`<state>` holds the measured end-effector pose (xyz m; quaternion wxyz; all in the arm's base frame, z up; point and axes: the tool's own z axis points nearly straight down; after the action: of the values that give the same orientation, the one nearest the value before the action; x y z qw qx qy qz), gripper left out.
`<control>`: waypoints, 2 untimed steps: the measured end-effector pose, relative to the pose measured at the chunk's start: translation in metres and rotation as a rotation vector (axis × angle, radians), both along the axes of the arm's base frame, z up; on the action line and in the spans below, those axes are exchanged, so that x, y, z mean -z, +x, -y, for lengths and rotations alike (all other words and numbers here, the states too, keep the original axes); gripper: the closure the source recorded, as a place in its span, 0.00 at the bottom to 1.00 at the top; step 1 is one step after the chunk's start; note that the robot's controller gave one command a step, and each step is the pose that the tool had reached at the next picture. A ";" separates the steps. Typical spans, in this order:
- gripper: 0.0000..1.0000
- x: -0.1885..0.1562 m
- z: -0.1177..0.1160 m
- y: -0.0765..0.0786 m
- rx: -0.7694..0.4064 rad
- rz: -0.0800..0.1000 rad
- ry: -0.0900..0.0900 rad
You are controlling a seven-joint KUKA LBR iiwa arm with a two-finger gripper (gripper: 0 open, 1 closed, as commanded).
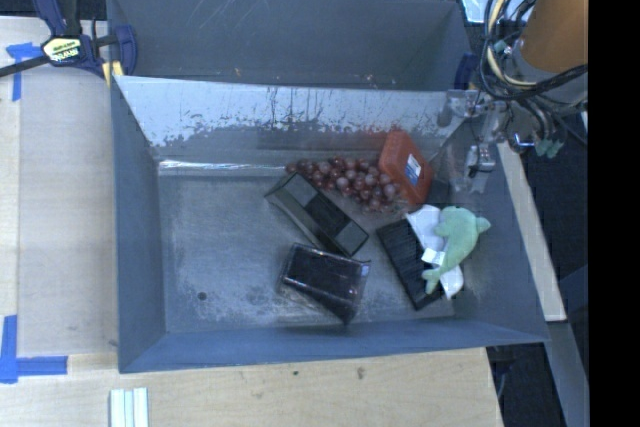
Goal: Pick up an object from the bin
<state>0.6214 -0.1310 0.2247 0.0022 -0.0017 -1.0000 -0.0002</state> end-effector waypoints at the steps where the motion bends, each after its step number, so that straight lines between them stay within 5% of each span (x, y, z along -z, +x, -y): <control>1: 0.00 -0.005 -0.001 0.001 -0.002 0.007 -0.001; 2: 0.00 -0.051 -0.022 -0.005 0.004 0.000 0.000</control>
Offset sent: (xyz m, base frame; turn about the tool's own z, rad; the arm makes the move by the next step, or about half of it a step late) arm -0.0184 0.0842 0.1881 0.0126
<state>0.6165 -0.1091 0.2757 0.0020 -0.0035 -1.0000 -0.0002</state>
